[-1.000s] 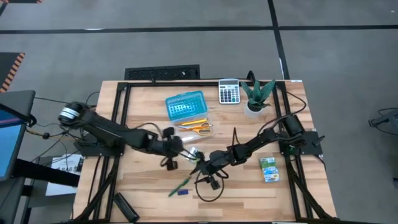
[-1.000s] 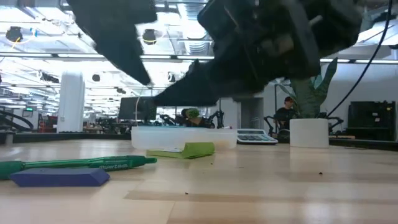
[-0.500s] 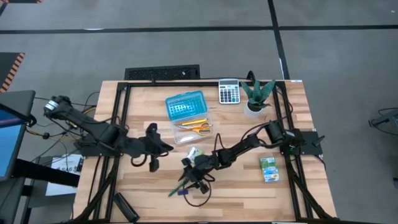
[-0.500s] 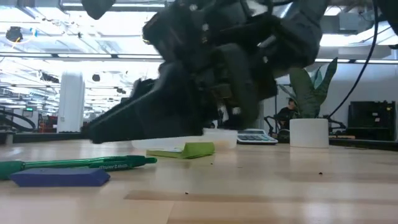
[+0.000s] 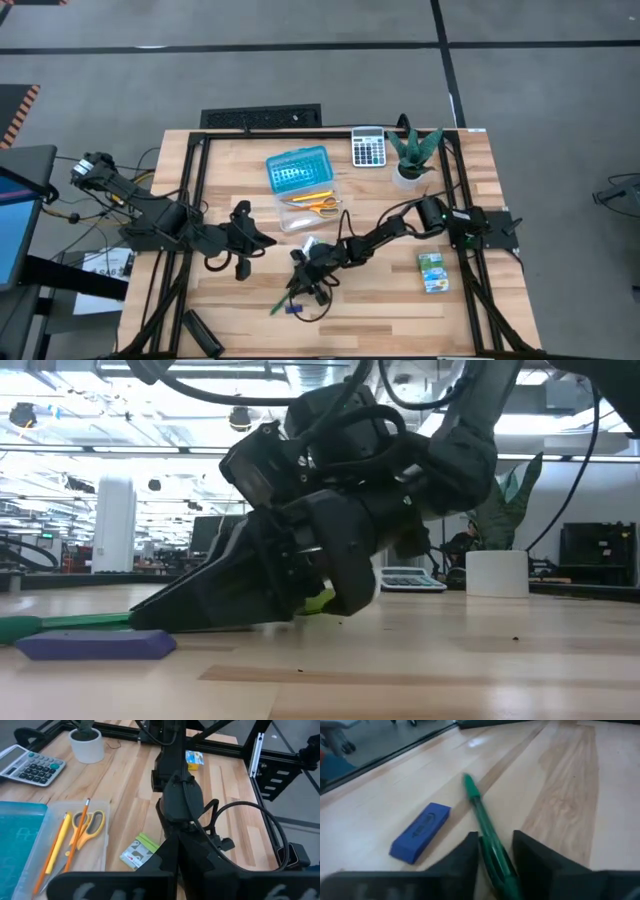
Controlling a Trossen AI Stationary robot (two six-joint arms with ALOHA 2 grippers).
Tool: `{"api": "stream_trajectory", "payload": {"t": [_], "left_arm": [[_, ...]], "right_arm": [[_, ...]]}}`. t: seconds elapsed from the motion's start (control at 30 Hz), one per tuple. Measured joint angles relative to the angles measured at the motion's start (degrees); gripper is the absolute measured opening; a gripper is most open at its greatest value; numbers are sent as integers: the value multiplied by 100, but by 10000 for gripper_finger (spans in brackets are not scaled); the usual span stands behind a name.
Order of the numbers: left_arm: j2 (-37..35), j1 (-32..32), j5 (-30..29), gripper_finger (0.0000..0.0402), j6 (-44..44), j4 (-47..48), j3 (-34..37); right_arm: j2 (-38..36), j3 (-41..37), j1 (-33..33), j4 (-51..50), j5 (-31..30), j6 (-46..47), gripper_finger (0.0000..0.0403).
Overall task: Pack school essentials
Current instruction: Put the green pen into the supply box
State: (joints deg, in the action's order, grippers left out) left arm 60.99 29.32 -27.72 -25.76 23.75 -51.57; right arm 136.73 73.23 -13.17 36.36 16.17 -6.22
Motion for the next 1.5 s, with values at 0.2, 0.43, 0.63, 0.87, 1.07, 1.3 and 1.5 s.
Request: {"api": "stream_trajectory", "payload": {"t": [0.2, 0.43, 0.63, 0.87, 1.07, 1.3, 1.5], "left_arm": [[0, 0, 3, 0, 108, -8, 0], [0, 0, 2, 0, 127, -9, 0], [-2, 0, -110, 0, 131, -9, 0], [-3, 0, -112, 0, 269, -24, 0], [-164, 0, -178, 0, 469, 4, 2], [-701, 0, -320, 0, 557, 100, 2], [-1092, 2, -368, 0, 655, 296, 2]], "right_arm": [[-2, -6, 91, -248, 81, 12, 36], [4, -22, 92, -151, 80, 24, 29], [-128, -32, 146, 40, 206, 189, 29], [-786, -66, 292, -729, 318, -119, 29], [-1549, -47, 507, -1229, 484, -381, 33], [-2508, -278, 1190, -2000, 520, -887, 31], [-3134, -916, 2040, -1891, 697, -918, 39]]}}
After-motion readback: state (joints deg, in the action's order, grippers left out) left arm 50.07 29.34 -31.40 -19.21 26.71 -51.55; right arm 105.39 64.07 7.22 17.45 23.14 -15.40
